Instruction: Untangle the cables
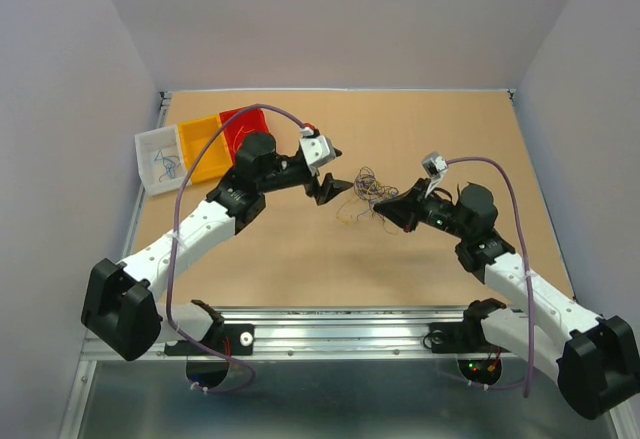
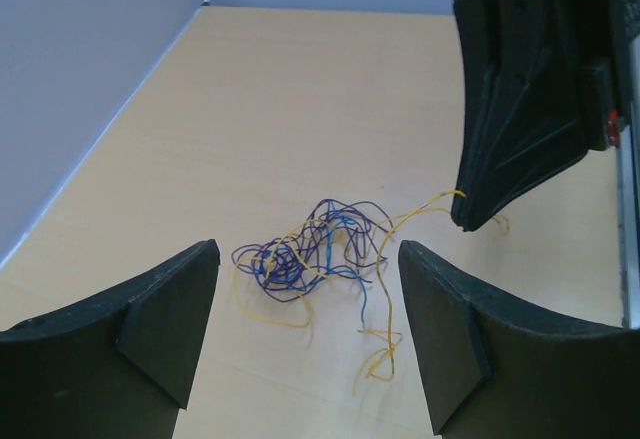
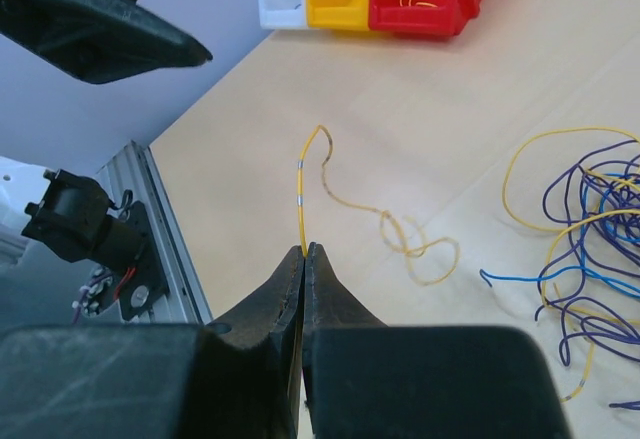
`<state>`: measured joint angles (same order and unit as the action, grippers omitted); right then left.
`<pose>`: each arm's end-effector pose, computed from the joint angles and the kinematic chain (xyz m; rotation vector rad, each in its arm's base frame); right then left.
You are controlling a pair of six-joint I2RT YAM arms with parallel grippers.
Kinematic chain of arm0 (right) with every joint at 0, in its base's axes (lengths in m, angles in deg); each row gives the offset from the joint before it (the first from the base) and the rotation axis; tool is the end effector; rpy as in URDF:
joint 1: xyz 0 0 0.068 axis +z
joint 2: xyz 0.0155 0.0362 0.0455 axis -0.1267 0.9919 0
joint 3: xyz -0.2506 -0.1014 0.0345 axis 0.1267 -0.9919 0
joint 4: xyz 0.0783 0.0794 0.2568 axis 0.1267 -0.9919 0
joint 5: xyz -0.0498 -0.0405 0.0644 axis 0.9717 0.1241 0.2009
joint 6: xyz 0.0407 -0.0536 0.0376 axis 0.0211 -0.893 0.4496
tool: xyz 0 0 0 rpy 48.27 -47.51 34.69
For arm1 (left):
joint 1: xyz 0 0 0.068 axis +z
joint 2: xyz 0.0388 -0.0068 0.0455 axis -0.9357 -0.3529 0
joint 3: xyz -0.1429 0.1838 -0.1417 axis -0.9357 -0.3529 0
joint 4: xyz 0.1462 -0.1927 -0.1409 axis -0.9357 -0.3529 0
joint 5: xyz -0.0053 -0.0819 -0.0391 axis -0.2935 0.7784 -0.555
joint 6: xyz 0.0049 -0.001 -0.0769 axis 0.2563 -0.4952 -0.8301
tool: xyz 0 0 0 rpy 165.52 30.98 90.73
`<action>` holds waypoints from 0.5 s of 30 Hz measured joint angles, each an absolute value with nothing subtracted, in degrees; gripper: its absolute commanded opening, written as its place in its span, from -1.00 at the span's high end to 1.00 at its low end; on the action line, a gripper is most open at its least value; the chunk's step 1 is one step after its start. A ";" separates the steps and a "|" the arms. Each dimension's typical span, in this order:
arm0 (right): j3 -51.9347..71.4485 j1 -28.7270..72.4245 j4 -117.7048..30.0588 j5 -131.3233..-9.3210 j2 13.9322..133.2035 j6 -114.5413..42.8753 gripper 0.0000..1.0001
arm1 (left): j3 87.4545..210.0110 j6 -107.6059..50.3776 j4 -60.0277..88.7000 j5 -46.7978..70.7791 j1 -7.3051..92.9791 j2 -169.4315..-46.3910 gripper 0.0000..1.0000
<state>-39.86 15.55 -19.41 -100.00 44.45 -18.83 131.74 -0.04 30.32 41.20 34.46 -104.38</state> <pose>0.2130 0.1329 0.2547 -0.5198 1.6457 1.1349 0.2518 -0.2242 0.3486 1.1338 1.1301 -0.7473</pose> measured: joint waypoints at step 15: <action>-39.86 15.70 -12.33 -103.70 46.55 -16.85 0.98 | 131.52 1.64 28.53 51.74 33.26 -111.31 0.20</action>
<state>-39.86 15.70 -12.33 -103.70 46.55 -16.85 131.52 1.64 28.53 51.74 33.26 -111.31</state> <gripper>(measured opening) 0.022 0.426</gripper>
